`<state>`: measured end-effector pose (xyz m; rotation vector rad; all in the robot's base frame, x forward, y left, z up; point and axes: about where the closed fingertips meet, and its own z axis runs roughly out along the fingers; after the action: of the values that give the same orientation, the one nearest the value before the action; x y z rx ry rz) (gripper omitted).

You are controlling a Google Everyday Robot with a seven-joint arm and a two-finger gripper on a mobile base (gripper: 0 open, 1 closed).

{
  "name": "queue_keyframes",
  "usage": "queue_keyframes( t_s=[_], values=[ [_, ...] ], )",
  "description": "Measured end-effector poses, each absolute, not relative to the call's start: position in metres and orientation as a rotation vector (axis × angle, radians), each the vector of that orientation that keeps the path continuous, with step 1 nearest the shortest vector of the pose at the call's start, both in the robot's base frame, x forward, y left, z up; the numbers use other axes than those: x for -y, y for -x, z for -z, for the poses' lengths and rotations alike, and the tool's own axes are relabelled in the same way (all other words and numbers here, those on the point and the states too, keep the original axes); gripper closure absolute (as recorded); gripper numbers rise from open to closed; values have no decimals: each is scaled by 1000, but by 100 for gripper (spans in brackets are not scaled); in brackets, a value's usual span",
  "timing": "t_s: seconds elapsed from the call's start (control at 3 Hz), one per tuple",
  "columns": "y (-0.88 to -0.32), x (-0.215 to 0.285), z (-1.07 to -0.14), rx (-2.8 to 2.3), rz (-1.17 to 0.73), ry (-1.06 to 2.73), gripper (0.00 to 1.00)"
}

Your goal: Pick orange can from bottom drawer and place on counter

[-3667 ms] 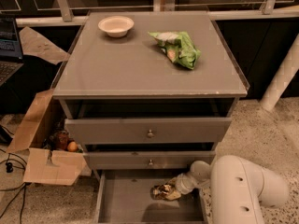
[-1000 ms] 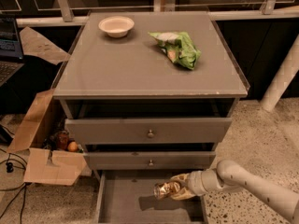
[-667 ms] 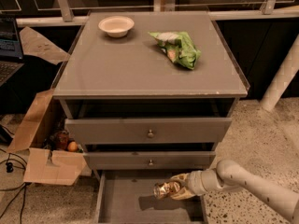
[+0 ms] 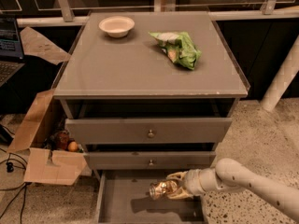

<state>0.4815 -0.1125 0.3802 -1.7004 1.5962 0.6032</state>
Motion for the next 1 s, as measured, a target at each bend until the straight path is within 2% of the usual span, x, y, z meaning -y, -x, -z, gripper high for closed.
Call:
queue_keyframes(
  t_s=[0.67,1.0],
  values=[
    [-450,73,-489,-1454,-527,1803,100],
    [-463,67,-544,-1407,-447,1824,100]
  ],
)
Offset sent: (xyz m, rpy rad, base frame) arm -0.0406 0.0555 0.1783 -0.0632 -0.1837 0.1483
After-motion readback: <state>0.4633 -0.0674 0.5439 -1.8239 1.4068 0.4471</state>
